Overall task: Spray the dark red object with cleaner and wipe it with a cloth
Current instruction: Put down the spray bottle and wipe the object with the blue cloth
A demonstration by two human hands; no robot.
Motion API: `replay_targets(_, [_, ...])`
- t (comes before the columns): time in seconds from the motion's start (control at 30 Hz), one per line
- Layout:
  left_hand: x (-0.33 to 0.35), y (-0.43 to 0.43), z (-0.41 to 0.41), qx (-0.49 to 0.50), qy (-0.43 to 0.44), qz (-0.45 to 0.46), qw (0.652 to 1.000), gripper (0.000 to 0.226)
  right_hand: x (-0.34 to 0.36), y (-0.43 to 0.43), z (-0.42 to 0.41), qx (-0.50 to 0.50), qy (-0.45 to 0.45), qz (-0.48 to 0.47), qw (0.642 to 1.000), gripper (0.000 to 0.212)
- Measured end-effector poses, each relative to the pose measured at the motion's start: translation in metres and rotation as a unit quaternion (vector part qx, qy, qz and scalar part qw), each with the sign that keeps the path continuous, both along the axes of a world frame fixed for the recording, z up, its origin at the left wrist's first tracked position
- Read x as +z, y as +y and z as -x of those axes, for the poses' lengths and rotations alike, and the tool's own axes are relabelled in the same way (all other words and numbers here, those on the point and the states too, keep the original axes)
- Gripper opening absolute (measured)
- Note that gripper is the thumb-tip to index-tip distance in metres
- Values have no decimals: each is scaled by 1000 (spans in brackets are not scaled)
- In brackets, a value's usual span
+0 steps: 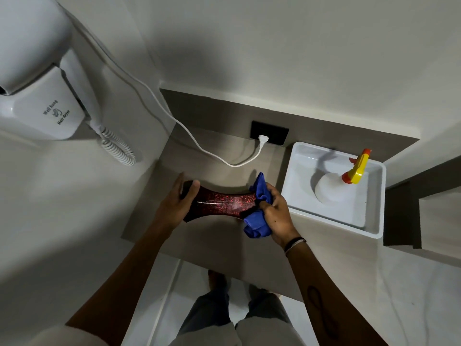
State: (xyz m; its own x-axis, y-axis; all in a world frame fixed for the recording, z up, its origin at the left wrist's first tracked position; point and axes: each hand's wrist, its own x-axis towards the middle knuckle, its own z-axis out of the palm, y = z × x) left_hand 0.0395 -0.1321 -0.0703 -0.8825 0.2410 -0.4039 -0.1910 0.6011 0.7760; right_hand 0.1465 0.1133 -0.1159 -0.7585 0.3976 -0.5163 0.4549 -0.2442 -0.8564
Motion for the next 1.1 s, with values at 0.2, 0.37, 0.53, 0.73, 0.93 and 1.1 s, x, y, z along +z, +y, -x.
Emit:
replay_targets(0.2, [-7,-14,-11,-174,55,55,982,145,3,7,13,5,20,-44,999,56])
replay_targets(0.37, [-10,-2,-16,-176,202,118,956,133,4,0,14,61,17,-130,990,70])
replay_targets(0.53, [-9,6,-21,-198,228,110,947,116,1,-5,2,96,45,-227,968,82])
replay_targets(0.73, [-6,7,-21,-216,241,129,937,115,10,-27,-13,70,93,-322,940,91])
replay_targets(0.93, [-7,11,-22,-283,279,144,906,86,8,-95,-18,273,221,-486,800,109])
replay_targets(1.1, [1,11,-28,-220,272,139,926,111,-20,-45,-35,235,86,-578,776,83])
